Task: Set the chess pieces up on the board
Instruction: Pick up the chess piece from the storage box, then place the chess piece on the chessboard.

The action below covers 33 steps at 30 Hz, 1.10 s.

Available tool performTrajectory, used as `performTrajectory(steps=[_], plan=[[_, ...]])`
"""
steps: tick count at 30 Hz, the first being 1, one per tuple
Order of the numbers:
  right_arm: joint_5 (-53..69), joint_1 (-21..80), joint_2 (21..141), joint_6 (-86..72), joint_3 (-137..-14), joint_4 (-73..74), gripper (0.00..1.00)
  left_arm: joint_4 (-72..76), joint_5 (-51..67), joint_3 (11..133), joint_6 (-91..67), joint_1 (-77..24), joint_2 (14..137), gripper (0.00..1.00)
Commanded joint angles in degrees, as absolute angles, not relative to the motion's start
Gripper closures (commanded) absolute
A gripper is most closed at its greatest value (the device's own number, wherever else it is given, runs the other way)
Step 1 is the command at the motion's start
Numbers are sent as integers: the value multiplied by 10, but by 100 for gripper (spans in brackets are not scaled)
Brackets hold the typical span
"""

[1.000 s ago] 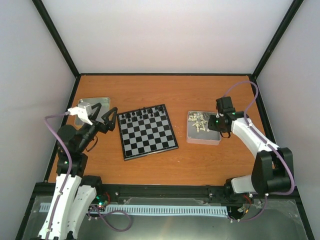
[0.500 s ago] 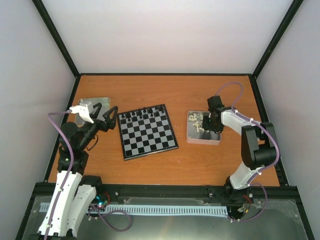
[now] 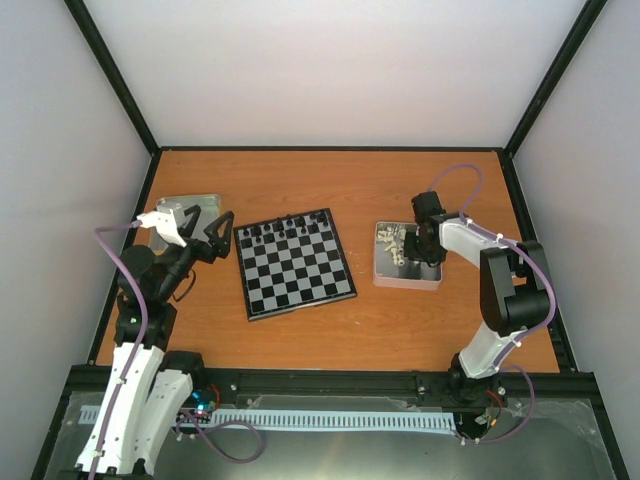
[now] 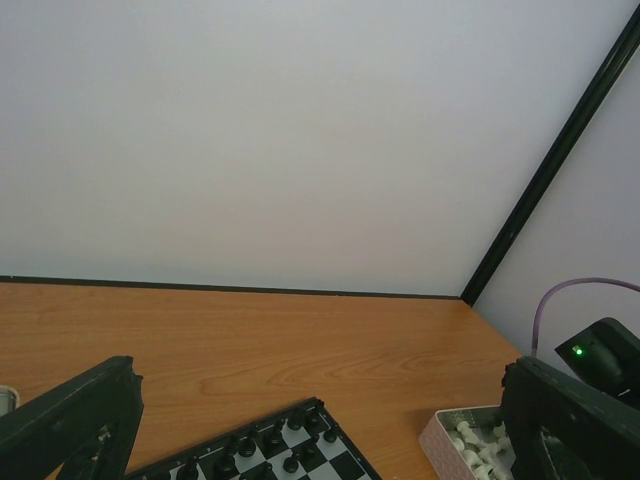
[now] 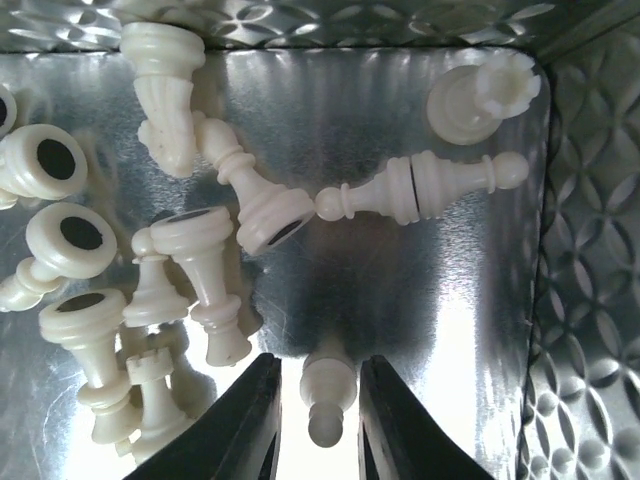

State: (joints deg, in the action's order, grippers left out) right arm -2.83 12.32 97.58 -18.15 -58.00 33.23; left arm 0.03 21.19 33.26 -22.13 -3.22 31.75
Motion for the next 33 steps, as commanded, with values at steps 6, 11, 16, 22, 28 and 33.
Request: performTrajectory(steps=[6, 11, 16, 22, 28, 33], plan=[[-48, 132, 970, -185, -587, 349, 89, 6, 202, 348, -209, -28, 309, 0], [-72, 134, 958, -185, -599, 361, 97, 3, 195, 348, -208, -28, 306, 0], [-49, 152, 913, -183, -632, 385, 97, 1, 186, 348, -208, -28, 306, 0], [15, 185, 838, -185, -670, 412, 97, 1, 171, 350, -210, -28, 308, 0], [53, 261, 790, -207, -696, 420, 97, 2, 177, 355, -213, -28, 313, 0], [61, 338, 779, -236, -706, 413, 97, 2, 175, 370, -215, -28, 313, 0]])
